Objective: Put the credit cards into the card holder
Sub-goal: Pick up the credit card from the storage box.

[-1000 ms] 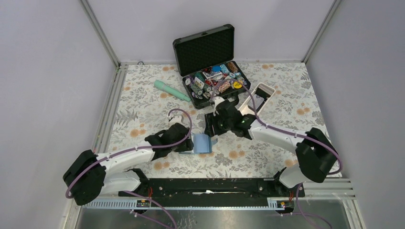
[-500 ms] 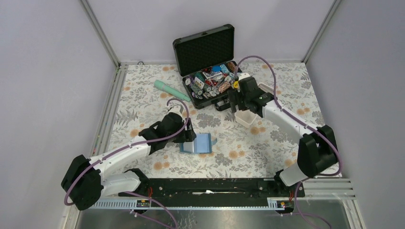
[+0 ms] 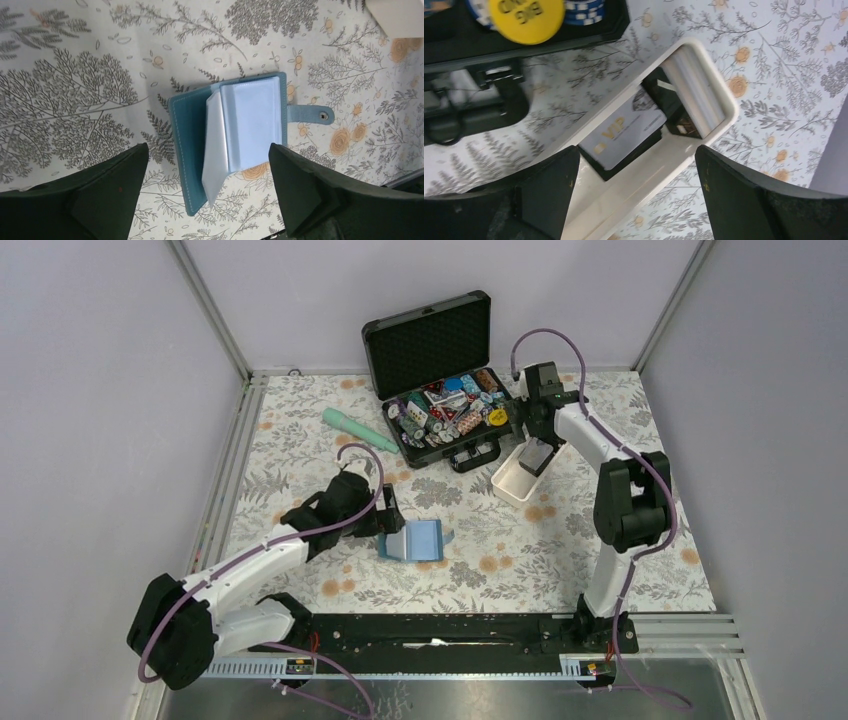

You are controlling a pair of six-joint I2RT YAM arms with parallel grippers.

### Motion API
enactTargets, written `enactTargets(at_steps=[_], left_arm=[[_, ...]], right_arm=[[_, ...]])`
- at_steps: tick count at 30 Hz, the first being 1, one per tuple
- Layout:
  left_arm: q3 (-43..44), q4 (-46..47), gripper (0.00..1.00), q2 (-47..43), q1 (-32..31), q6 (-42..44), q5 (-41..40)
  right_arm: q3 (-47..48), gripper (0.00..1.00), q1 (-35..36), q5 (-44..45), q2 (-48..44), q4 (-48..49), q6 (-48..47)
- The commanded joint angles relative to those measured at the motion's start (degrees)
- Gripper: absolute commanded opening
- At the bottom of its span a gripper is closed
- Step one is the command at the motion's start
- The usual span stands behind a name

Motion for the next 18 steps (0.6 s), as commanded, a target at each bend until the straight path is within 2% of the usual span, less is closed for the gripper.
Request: enactTargets(at_steps=[1,8,14,18], left_arm=[[-2.9,3.2,0.96,-2.0,1.2,-1.8,3.7],[-8.2,8.8,0.94,-1.2,2.9,-5.4,9.4],[-10.7,14.8,0.85,-0.3,4.3,-7.7,14.0],[-10.6,16.3,0.79,1.1,4.4,-8.2,14.7]], right_arm=[[5.8,0.93,-2.7,1.1,3.7,-2.3,-6.3],[9.8,0.93,-5.8,-1.2,7.7,-3.9,-10.6],[12.4,0.90,-7.3,0.4,10.5,-4.2,-14.0],[13.1,0.90,-7.8,-1.7,10.8,-4.5,-15.1]])
